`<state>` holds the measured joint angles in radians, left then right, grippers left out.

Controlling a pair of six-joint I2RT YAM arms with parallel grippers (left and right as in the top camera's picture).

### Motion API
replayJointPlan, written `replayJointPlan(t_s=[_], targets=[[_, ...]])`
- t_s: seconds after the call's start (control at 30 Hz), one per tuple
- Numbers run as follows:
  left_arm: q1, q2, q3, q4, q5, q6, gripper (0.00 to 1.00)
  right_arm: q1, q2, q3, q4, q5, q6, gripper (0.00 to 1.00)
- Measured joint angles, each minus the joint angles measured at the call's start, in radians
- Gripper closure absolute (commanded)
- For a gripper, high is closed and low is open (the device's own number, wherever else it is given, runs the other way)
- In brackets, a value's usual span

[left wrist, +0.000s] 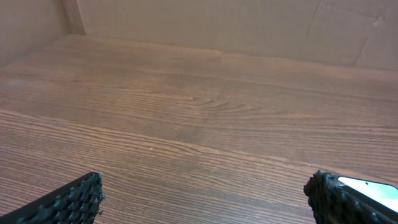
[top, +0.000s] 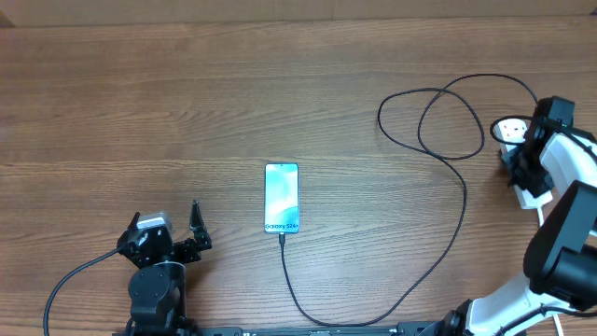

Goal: Plug charger to phone and switch on socket

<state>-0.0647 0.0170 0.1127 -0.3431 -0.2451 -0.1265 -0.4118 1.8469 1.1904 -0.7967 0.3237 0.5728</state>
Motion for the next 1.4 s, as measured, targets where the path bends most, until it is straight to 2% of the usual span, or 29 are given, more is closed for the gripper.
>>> replayJointPlan(t_s=[0.3,0.73,1.1,1.2,1.33,1.37,1.4], targets=[[0.0,0.0,0.0,0.0,0.0,0.0,0.0,0.045,-0.213,-0.007,-0.064,-0.019,0.021,0.96],[0.0,0.0,0.0,0.0,0.0,0.0,0.0,0.333,-0.631,-0.007,-0.103,-0.188,-0.075,0.96],[0.0,0.0,0.0,0.0,0.0,0.0,0.0,0.452,-0.996,-0.007,-0.322,-0.217,-0.176,0.95],[0.0,0.0,0.0,0.0,0.0,0.0,0.0,0.452,-1.098,-0.007,-0.359,-0.228,-0.19,0.87],[0.0,0.0,0.0,0.0,0.0,0.0,0.0,0.452,-1.245,-0.007,-0.409,-0.266,-0.197,0.6],[0.0,0.0,0.0,0.0,0.0,0.0,0.0,0.452,-1.273,-0.007,-0.424,-0.281,-0.197,0.42],[0.0,0.0,0.0,0.0,0.0,0.0,0.0,0.452,-1.305,-0.007,-0.441,-0.302,-0.206,0.0]])
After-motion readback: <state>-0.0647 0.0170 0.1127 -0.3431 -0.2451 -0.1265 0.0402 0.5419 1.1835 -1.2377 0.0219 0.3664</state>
